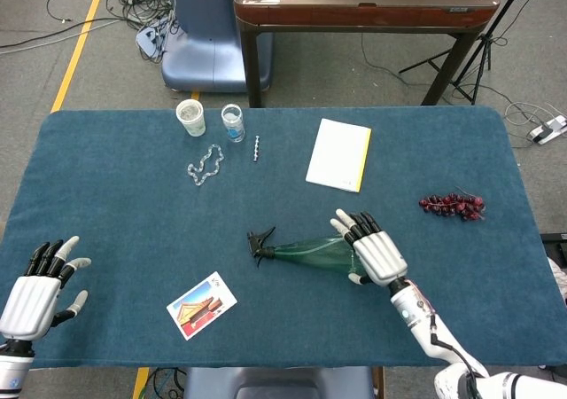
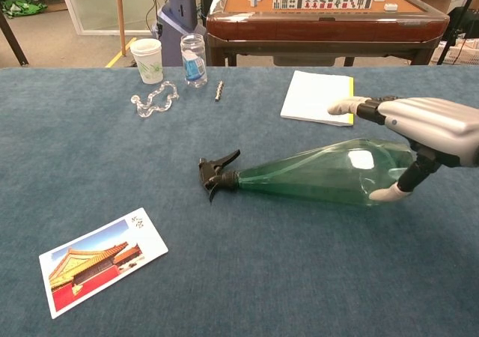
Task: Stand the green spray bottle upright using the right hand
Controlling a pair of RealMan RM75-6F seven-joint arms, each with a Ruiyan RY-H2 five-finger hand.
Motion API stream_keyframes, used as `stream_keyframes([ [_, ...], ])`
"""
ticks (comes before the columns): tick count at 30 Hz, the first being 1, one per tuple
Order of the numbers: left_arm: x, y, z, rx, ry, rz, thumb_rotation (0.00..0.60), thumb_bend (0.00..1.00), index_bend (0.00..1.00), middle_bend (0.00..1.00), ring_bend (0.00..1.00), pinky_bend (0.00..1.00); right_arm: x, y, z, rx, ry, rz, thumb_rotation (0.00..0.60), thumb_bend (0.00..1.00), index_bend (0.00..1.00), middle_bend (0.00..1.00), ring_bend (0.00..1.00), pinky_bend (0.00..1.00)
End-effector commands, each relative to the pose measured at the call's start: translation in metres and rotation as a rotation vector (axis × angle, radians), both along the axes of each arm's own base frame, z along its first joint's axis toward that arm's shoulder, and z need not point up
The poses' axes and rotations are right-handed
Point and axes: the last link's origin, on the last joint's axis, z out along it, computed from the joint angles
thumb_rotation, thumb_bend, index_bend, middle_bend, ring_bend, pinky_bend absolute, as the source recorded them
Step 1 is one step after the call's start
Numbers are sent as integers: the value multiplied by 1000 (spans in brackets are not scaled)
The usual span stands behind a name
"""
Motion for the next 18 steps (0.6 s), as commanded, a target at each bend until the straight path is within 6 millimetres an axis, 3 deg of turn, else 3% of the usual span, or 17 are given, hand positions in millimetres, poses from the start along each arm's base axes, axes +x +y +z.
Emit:
stream_keyframes([
  [1,0,0,0,1,2,2,600,350,303,70,45,3,-6,-22,4,-31,31,-30,600,0,0,0,0,36],
  [8,-2,0,2,9,6,12,600,350,303,70,45,3,-9,-53,11,-50,54,-64,600,0,0,0,0,36],
  [18,-2,-1,3,12,8,13,600,350,303,70,45,3,29,-22,22,55,32,66,600,0,0,6,0,36],
])
